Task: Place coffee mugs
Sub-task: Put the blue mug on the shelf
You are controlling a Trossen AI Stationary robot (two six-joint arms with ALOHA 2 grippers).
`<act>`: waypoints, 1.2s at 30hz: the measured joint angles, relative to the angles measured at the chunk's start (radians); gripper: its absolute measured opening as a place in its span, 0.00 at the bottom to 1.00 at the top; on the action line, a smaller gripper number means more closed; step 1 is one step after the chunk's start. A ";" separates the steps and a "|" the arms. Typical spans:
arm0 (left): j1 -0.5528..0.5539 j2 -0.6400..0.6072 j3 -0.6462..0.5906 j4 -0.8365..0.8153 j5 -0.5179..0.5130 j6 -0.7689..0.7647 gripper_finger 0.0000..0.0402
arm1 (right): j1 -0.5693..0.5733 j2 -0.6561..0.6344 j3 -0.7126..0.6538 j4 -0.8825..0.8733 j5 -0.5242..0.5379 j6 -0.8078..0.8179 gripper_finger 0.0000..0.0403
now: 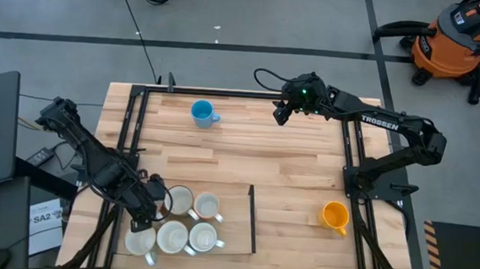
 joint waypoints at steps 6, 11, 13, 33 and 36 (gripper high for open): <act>0.025 -0.045 0.048 -0.071 -0.020 0.001 0.27 | 0.000 0.000 0.000 0.000 0.000 0.000 0.48; 0.113 -0.088 0.058 -0.081 -0.061 0.003 0.27 | 0.000 0.000 0.000 0.000 0.000 0.000 0.48; 0.166 -0.101 0.058 -0.081 -0.077 0.019 0.27 | 0.000 0.000 0.000 0.001 0.000 0.000 0.48; 0.955 -0.091 0.058 0.222 -0.256 0.376 0.27 | 0.000 0.000 0.000 0.003 0.000 0.000 0.48; 1.056 -0.066 0.058 0.258 -0.255 0.378 0.27 | 0.000 0.000 0.000 0.003 0.000 0.000 0.48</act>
